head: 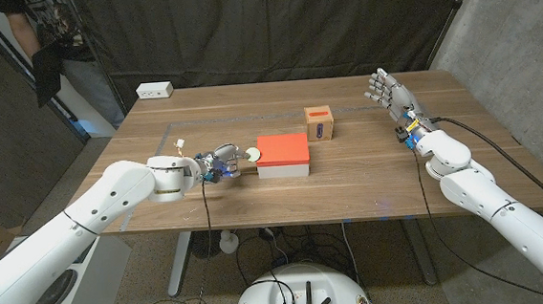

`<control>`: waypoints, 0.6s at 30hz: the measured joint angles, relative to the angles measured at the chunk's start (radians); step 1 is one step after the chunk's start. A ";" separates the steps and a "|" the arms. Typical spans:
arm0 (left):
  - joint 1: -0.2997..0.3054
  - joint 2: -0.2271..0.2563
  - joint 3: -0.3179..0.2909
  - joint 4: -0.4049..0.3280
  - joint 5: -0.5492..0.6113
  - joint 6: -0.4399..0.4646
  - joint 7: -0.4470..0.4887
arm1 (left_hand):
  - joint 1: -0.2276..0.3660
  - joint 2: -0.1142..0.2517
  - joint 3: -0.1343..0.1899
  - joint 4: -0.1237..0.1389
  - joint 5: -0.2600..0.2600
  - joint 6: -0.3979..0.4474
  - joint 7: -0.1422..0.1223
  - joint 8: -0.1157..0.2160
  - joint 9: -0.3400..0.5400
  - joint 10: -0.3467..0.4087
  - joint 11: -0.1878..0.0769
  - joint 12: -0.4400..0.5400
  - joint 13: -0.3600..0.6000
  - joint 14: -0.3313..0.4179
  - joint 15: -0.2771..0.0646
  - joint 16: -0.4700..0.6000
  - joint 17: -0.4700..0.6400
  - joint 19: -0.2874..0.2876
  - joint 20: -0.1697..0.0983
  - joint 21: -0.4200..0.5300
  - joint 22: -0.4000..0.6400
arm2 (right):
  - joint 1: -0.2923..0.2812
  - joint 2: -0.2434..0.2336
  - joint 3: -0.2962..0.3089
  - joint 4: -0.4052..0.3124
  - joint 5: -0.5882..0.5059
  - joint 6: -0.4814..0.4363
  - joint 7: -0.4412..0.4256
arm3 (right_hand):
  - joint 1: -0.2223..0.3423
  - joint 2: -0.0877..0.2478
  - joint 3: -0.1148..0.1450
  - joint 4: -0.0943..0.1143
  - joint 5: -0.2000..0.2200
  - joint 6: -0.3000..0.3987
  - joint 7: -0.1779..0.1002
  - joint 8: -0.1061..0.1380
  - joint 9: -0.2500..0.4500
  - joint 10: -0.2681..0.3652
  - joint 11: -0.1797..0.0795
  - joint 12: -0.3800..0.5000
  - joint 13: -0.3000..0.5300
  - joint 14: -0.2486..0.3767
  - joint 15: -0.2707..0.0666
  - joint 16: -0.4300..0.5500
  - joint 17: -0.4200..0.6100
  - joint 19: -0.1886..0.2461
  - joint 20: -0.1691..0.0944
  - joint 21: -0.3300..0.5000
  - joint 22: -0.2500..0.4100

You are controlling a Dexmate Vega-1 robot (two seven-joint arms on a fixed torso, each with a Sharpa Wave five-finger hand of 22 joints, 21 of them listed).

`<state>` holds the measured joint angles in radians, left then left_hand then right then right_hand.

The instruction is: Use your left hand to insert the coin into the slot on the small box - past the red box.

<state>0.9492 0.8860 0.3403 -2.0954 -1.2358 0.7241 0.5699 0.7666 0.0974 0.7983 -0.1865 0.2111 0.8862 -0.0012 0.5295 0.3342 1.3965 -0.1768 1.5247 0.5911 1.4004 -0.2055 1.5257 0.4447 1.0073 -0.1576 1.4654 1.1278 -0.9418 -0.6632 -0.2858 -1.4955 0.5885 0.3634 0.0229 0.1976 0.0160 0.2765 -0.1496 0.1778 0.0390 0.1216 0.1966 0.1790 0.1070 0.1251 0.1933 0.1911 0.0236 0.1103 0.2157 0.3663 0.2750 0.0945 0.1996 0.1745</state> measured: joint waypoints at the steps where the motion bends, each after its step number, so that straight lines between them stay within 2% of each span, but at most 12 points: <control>1: 0.001 0.000 -0.001 0.000 0.000 -0.001 0.000 | 0.000 0.000 0.000 0.000 0.000 0.000 0.000 0.000 0.000 0.000 0.000 0.000 0.002 0.000 0.000 0.000 0.000 0.000 0.000 0.000 0.000 | 0.000 0.000 0.000 0.000 0.000 0.000 0.000 | 0.000 0.000 0.000 0.000 0.000 0.000 0.000 0.000 0.000 0.000 0.000 0.000 0.000 0.000 0.000 0.000 0.000 0.000 0.000 0.000 0.000; 18: 0.068 0.025 -0.053 -0.028 0.027 -0.101 -0.041 | 0.000 0.000 0.000 0.000 0.000 0.000 0.000 -0.008 0.001 0.000 0.004 0.000 0.008 0.000 0.000 0.000 -0.011 -0.009 0.002 0.000 0.002 | -0.033 -0.016 0.009 -0.062 -0.017 -0.021 -0.037 | 0.000 0.000 0.000 0.000 0.000 0.000 0.000 0.000 0.000 0.000 0.000 0.000 0.000 0.005 -0.005 0.000 -0.004 0.006 0.005 0.000 0.000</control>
<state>1.0171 0.9111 0.2877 -2.1234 -1.2083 0.6235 0.5292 0.7666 0.0973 0.7983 -0.1865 0.2106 0.8862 -0.0012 0.5219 0.3348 1.3964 -0.1732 1.5247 0.5996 1.4004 -0.2055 1.5256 0.4339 0.9985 -0.1555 1.4653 1.1300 -0.9746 -0.6795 -0.2766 -1.5571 0.5711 0.3424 -0.0145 0.1977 0.0160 0.2765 -0.1496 0.1778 0.0390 0.1216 0.1966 0.1790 0.1070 0.1251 0.1933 0.1911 0.0289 0.1050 0.2157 0.3621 0.2806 0.1000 0.1996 0.1745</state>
